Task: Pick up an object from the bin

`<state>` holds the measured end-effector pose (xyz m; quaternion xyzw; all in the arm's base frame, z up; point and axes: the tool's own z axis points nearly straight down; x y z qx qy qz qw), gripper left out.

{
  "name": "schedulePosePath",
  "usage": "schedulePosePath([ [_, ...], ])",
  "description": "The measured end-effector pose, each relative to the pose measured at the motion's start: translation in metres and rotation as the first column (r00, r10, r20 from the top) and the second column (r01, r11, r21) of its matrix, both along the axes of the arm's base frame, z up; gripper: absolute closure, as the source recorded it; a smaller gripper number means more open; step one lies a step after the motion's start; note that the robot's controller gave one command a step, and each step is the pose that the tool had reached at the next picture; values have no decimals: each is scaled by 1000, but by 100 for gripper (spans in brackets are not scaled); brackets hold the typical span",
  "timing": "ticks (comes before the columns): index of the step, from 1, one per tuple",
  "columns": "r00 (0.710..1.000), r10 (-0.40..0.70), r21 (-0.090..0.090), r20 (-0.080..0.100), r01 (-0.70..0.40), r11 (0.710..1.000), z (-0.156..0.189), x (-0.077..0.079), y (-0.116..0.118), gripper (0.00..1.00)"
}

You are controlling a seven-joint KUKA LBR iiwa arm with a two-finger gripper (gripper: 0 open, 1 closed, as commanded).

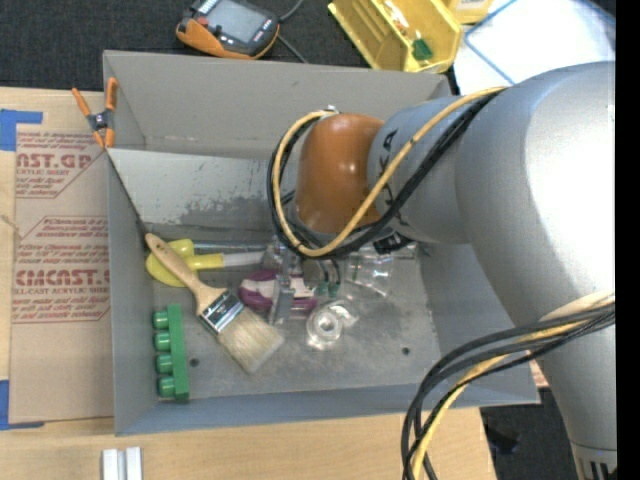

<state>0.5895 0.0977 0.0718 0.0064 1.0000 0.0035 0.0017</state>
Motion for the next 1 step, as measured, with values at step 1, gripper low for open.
schedulePosePath([
  [1,1000,0,0,-3,0,1000,14,-1,0,100],
])
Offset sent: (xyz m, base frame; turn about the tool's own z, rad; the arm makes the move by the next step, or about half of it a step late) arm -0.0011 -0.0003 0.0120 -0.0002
